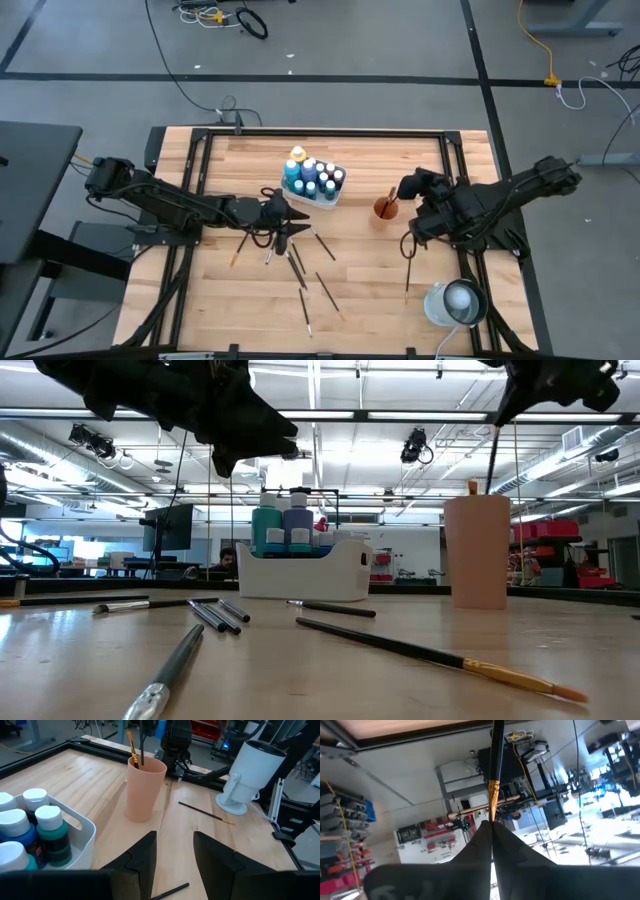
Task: Pick & Place Paint Supplies
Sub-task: Put the gold paintbrush into the cup
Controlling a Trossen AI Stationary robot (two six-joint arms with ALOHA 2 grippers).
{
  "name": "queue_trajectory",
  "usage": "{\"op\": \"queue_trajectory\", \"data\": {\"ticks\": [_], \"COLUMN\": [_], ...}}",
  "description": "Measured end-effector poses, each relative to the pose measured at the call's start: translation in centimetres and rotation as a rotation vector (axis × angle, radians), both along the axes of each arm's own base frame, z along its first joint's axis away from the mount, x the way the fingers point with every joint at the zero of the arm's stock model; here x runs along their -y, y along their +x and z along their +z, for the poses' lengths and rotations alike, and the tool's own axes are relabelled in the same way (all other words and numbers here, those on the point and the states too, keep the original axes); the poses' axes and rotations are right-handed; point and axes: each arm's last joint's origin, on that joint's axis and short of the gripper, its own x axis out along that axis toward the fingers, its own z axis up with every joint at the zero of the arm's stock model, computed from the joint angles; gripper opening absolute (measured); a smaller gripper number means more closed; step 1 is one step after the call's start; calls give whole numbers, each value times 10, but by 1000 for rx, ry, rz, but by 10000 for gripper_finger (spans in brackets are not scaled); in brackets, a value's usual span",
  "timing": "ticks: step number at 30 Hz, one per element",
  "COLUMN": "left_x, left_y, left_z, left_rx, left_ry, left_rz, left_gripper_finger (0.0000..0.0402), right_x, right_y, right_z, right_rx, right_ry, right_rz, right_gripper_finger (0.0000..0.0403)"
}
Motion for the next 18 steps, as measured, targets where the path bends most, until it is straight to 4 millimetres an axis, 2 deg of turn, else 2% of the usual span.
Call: {"op": "queue_trajectory", "data": {"ticks": [10, 18], "left_x": [0, 0], "left_y": [1, 1], "left_z": [4, 3], "left_rx": [37, 35], "left_ry": [1, 15], "left_rz": [-2, -5], "left_gripper_finger": [138, 138], "right_x": [1, -5], "right_y": [-2, 10], "right_z": [-41, -49], "right_rx": [-74, 7], "right_ry": [-71, 79], "right_rz": [15, 27], "right_gripper_finger": [4, 38]}}
